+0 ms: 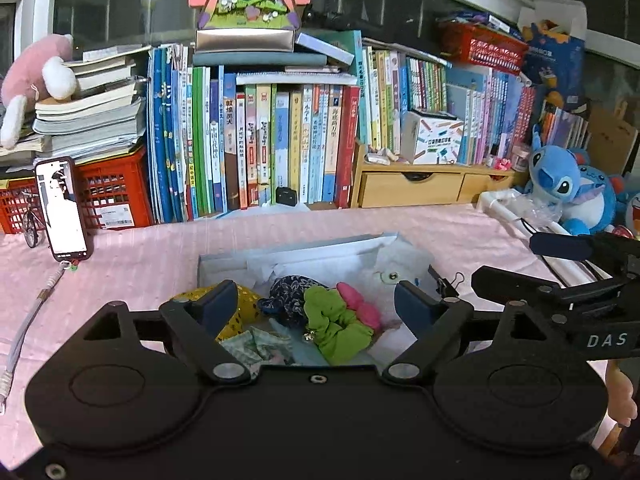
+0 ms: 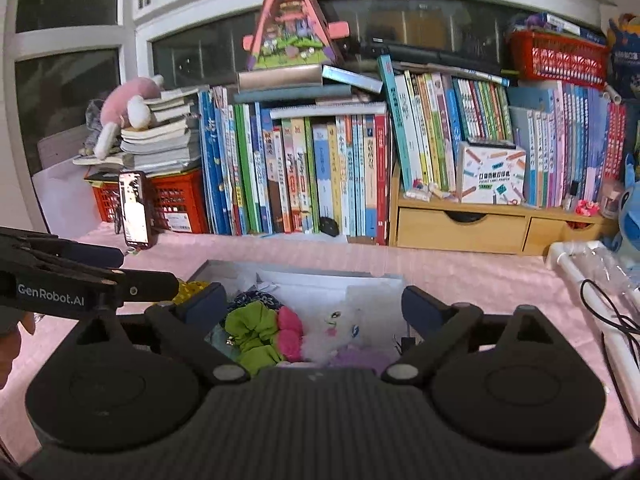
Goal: Organize soft objects
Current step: 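Withdraw both open tools up and away from the tray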
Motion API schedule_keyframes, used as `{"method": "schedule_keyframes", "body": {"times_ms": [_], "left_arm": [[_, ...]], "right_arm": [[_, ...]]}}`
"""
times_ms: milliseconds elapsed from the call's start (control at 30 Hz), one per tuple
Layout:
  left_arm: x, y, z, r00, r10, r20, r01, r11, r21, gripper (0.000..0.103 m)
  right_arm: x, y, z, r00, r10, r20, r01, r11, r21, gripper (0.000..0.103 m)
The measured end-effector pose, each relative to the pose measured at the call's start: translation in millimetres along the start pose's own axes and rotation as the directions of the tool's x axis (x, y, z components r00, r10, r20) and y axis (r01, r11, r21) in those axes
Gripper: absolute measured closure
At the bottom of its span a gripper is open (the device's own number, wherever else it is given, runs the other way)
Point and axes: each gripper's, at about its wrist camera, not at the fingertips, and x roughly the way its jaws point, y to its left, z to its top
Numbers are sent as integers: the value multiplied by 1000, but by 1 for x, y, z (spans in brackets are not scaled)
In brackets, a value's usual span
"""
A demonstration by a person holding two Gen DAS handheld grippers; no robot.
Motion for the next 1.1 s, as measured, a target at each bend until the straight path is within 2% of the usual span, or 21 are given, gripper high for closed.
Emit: {"method": "schedule_keyframes", "body": {"times_ms": [100, 467, 667, 867, 1100], "left_arm": [[-11, -2, -8, 1000, -5, 29, 5, 1000, 0, 18], [-52, -14, -59, 994, -35, 105, 37, 999, -16, 15], [-69, -17, -87, 991, -9, 131, 10, 1000, -6, 14], [-81, -20, -115, 989, 24, 145, -24, 1000, -1, 14], [-90, -25, -151, 986, 51, 160, -53, 999, 4, 12]], "right_arm": [[-11, 4, -5, 1000, -6, 31, 7, 1000, -18, 0], [-55, 21, -37, 990, -44, 134, 49, 998, -37, 0], [-75, 32, -59, 981, -69, 184, 86, 993, -83, 0], [-89, 35, -83, 973, -91, 213, 108, 991, -74, 0], [-97, 35, -113, 971, -107, 212, 127, 988, -82, 0]]}}
